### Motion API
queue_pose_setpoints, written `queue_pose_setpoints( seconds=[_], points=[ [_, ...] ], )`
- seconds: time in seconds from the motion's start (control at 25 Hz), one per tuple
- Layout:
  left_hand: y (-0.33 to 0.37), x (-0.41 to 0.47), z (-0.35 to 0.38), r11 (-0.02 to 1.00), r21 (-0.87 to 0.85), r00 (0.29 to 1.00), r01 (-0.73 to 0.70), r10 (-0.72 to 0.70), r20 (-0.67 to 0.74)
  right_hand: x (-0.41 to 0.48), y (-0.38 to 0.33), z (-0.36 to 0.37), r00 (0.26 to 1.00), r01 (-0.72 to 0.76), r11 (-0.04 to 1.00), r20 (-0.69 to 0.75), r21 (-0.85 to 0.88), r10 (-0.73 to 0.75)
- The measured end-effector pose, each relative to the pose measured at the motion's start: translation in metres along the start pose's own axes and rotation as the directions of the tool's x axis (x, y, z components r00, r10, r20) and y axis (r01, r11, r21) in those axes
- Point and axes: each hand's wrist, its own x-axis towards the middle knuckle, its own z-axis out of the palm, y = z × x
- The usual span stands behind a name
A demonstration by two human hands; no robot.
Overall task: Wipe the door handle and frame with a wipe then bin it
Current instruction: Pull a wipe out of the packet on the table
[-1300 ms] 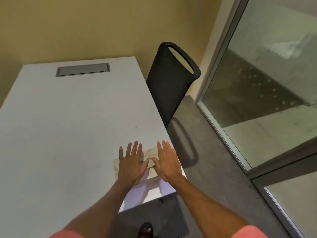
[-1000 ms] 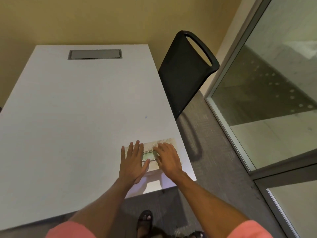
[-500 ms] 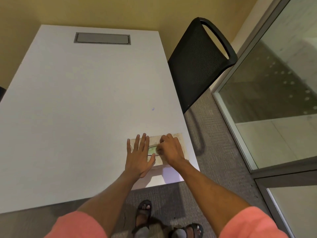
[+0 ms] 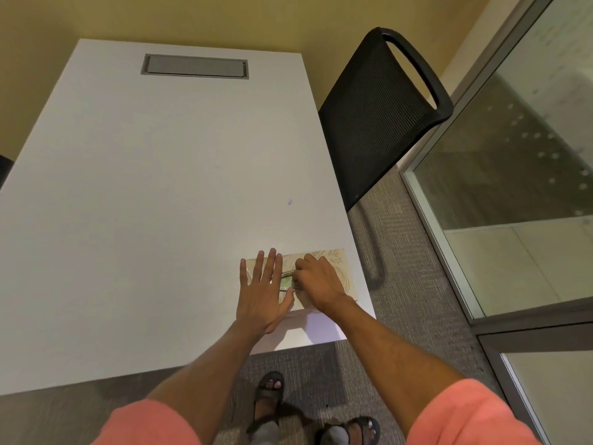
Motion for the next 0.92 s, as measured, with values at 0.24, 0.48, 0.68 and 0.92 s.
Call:
queue_pose_setpoints(
  seconds=[0.24,0.48,0.68,0.92],
  points=[
    [-0.002,0.0,0.004,1.0,0.01,1.0,-0.003,0.004,-0.024,-0.008,0.003,-0.001,0.993,0.094,0.994,-0.063,-0.049,-0.097],
    [-0.002,0.0,0.005,1.0,0.007,0.999,-0.014,0.014,-0.032,-0.015,0.0,0.0,0.962,-0.205,0.786,-0.029,0.583,0.272],
    [-0.002,0.0,0.005,1.0,0.013,0.999,-0.02,0.021,-0.042,-0.022,0.008,-0.001,0.985,-0.167,0.889,0.036,0.427,0.168],
    [-0.002,0.002,0.006,0.999,0.029,0.999,-0.032,0.033,-0.035,-0.02,0.007,-0.007,0.939,-0.189,0.72,-0.092,0.668,0.333]
  ],
)
